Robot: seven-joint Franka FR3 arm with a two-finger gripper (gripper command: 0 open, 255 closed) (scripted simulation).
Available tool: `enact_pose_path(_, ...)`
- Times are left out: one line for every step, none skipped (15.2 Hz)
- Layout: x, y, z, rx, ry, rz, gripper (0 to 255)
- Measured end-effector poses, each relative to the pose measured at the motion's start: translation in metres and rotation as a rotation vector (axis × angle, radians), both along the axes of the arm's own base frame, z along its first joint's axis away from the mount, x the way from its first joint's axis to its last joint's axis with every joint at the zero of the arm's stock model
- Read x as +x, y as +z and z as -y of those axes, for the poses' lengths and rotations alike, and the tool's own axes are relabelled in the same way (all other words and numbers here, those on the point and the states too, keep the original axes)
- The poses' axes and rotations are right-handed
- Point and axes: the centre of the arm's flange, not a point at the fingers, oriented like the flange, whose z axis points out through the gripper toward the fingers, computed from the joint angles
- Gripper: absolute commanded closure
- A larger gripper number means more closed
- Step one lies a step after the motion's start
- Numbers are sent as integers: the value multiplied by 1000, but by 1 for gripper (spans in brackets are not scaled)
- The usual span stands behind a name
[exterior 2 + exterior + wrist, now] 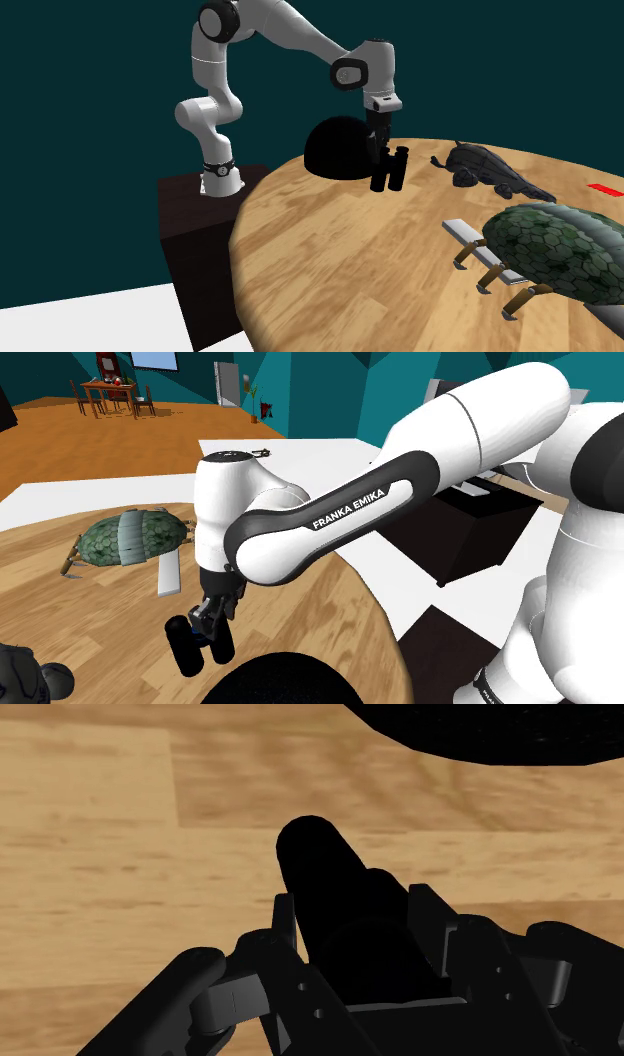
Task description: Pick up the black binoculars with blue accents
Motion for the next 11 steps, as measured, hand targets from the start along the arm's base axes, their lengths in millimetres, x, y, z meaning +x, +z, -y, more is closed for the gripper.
enact_pose_path(0, 0, 0, 0, 0, 0, 255)
enact_pose_path(0, 2, 0, 0, 0, -1, 255)
enact_pose_path(0, 5, 0, 0, 1, -1, 255)
enact_pose_path(-1, 10, 0, 0, 1, -2, 255)
enact_pose_path(-1, 15, 0, 0, 1, -2, 255)
enact_pose_path(-1, 19, 0, 0, 1, -2, 255)
enact_pose_path(0, 24, 0, 0, 1, -2, 255)
enact_pose_path(-1, 29, 0, -1, 1, -2, 255)
enact_pose_path(-1, 36, 0, 0, 1, -2, 255)
enact_pose_path(-2, 41, 0, 0, 1, -2, 255)
enact_pose_path(-1, 45, 0, 0, 1, -2, 255)
